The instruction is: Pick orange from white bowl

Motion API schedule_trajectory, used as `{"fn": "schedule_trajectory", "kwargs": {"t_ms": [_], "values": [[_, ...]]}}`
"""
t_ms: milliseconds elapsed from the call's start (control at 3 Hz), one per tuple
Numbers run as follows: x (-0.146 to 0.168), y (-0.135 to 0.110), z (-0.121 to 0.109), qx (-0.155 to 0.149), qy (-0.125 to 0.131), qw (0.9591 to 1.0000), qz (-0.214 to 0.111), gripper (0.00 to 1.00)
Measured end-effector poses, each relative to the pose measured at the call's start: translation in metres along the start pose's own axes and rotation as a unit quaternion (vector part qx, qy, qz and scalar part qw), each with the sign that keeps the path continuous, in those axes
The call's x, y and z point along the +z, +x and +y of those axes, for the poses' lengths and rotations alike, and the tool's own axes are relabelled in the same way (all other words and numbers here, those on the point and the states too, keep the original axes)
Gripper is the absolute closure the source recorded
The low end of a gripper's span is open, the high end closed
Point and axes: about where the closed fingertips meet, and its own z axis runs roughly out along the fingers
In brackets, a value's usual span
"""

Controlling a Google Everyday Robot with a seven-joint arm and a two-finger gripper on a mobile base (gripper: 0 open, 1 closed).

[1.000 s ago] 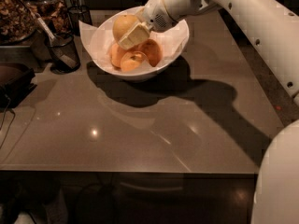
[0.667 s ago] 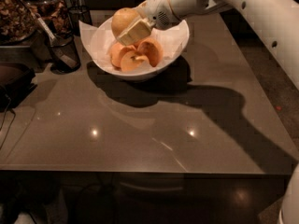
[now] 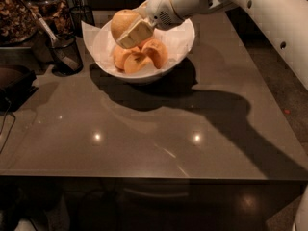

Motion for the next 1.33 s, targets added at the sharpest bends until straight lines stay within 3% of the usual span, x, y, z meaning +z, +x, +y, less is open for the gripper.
{"fn": "schedule_trajectory", "kwargs": {"t_ms": [333,1000,1333], "values": [[-0.023,-0.022,0.024,0.018,0.024,0.9994,-0.017,1.00],[-0.071,-0.044,0.092,0.041,0.100,0.9928,-0.051,1.00],[-0.074,-0.036,0.094,0.048,0.105,0.9921,-0.048,1.00]]}}
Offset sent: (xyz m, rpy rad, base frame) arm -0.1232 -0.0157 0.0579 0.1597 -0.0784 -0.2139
